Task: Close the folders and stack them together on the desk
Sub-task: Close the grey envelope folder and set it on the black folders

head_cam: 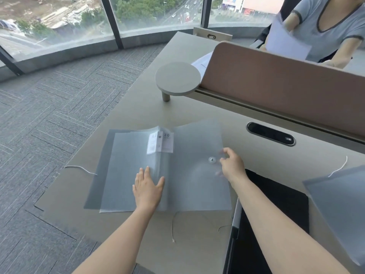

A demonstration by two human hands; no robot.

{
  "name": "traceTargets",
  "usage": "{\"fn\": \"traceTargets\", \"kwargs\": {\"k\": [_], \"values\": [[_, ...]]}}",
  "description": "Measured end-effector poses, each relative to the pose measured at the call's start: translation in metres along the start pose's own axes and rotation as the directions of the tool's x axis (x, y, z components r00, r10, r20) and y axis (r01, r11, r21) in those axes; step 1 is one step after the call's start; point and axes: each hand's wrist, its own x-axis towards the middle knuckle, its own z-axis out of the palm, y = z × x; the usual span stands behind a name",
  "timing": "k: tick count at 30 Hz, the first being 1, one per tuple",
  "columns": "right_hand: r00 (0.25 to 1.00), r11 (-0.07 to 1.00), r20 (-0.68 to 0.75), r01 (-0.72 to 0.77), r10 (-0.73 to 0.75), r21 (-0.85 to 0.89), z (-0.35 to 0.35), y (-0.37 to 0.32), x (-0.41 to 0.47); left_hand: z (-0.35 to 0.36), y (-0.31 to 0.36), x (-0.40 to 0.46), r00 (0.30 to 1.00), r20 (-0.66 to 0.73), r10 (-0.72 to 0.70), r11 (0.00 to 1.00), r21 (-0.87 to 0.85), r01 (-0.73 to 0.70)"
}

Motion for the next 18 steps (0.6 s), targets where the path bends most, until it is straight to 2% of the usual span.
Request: {"fn": "traceTargets", "kwargs": {"k": [7, 14, 18], "values": [[0.991, 0.927, -0.045, 0.132, -0.124, 0.351, -0.028, -0.031, -0.031, -0.037, 0.027, -0.004, 0.997, -0.058, 0.053, 0.941, -0.330, -0.069], [0.968, 0.846, -0.082, 0.249, -0.239, 0.472, -0.046, -0.051, -0.054, -0.089, 0.066, -0.032, 0.985, -0.120, 0.122, 0.782, -0.600, -0.170], [0.954, 0.804, -0.092, 0.289, -0.284, 0.520, -0.055, -0.061, -0.069, -0.120, 0.083, -0.053, 0.964, -0.122, 0.238, 0.625, -0.741, -0.248]]}}
